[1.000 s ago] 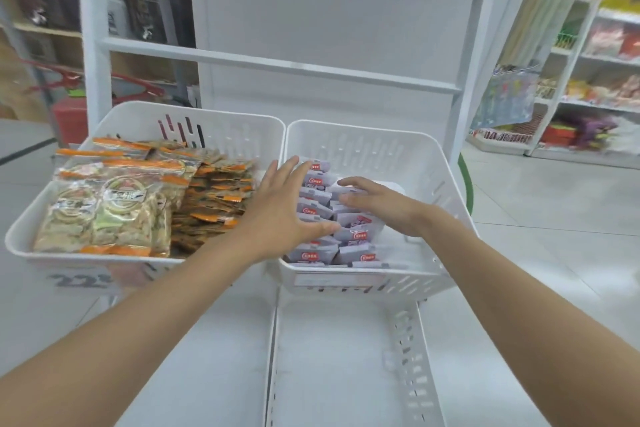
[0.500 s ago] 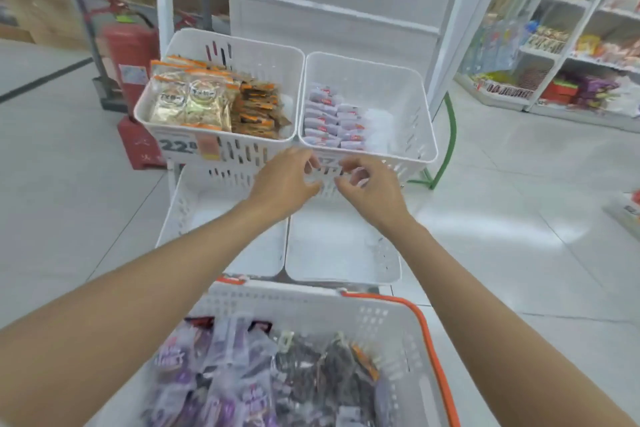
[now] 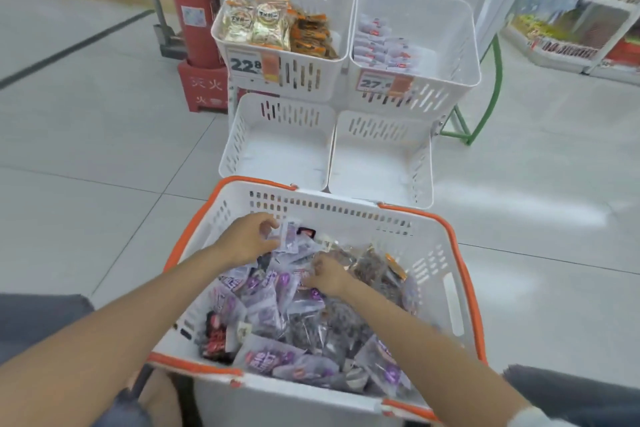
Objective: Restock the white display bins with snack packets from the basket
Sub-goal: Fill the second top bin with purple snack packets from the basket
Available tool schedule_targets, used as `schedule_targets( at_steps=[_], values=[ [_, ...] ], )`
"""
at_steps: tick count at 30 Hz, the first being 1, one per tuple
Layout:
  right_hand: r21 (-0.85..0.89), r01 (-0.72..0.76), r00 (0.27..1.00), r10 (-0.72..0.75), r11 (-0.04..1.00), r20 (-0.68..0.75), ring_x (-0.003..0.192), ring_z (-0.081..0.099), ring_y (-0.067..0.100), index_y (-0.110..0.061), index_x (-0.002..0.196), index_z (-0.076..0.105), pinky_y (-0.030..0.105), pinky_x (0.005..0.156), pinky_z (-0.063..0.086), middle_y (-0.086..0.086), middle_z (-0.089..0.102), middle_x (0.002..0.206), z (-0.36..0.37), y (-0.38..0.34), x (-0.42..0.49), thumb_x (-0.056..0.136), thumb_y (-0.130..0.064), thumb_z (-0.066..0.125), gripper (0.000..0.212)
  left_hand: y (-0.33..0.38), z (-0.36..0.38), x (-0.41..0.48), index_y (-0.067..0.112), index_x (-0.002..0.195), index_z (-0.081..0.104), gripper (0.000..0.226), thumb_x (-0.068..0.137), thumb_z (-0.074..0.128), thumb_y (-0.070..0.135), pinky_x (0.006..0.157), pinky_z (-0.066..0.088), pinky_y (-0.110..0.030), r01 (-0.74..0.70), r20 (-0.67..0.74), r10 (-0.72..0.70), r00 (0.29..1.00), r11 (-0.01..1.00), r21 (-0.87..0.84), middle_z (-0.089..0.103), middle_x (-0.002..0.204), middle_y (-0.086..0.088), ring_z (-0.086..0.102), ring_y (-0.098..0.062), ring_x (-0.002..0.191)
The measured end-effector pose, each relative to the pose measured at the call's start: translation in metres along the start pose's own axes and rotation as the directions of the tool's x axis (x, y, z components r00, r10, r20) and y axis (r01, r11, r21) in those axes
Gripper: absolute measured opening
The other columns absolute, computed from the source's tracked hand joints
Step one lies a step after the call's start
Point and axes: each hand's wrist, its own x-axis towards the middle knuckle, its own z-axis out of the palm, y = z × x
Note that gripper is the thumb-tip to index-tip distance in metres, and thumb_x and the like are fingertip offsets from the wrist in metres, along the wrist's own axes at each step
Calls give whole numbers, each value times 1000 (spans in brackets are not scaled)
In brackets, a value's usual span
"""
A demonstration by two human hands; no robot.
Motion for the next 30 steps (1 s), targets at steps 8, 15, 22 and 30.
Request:
schedule_targets(
  at_steps=[8, 15, 22, 30],
  values=[
    [143, -78, 995, 69, 987, 65, 40, 48, 7, -13, 85, 38, 22, 48, 38, 3, 46, 60, 1, 5, -10, 84, -2, 73, 36, -20, -5, -16, 19, 119, 61, 34, 87, 72, 25, 85, 45, -25, 53, 49, -52, 997, 998, -33, 58, 119, -1, 57, -13, 95],
    [441, 259, 944, -128, 859, -305, 81, 65, 25, -7, 109, 46, 37, 69, 57, 10, 61, 93, -70, -69, -39, 86, 4, 66, 32, 7, -6, -8, 19, 135, 50, 63, 82, 76, 41, 88, 47, -28, 91, 51, -78, 996, 936, -341, 55, 125, 3, 55, -17, 114],
    [41, 136, 987, -132, 990, -96, 102, 63, 28, -5, 135, 43, 36, 85, 53, 15, 59, 123, -26, -76, -27, 91, -12, 63, 48, -13, -25, -2, 9, 119, 64, 38, 84, 77, 15, 80, 59, -31, 164, -23, -207, 978, 834, -527, 72, 109, -6, 71, -16, 91],
    [85, 0, 987, -14, 996, 163, 52, 50, 12, 12, 105, 61, 23, 53, 44, -19, 60, 66, -3, -27, -17, 93, -15, 64, 29, -31, -27, -9, 17, 139, 46, 58, 88, 73, 19, 90, 55, -41, 334, 104, -351, 931, 699, -632, 69, 120, -4, 70, -20, 100]
  ],
)
